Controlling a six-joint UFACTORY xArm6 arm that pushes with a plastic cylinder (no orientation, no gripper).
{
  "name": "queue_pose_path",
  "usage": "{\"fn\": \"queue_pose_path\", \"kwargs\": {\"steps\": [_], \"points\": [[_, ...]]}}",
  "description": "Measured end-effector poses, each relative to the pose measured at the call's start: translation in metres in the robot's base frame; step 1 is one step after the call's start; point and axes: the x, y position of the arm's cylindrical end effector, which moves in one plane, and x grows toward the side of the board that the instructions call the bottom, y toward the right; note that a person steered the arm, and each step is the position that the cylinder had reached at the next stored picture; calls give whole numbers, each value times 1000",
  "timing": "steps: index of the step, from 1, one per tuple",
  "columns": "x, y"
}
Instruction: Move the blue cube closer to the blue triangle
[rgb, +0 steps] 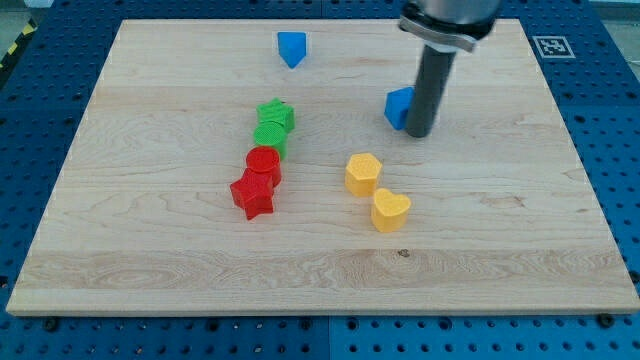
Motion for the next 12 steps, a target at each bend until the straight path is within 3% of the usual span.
{"fn": "queue_pose_path", "kwargs": {"steps": [1, 3, 5, 6, 10, 12], "points": [[-3, -23], [-12, 13], [-19, 16], [-47, 14], [-61, 18], [-78, -31]]}}
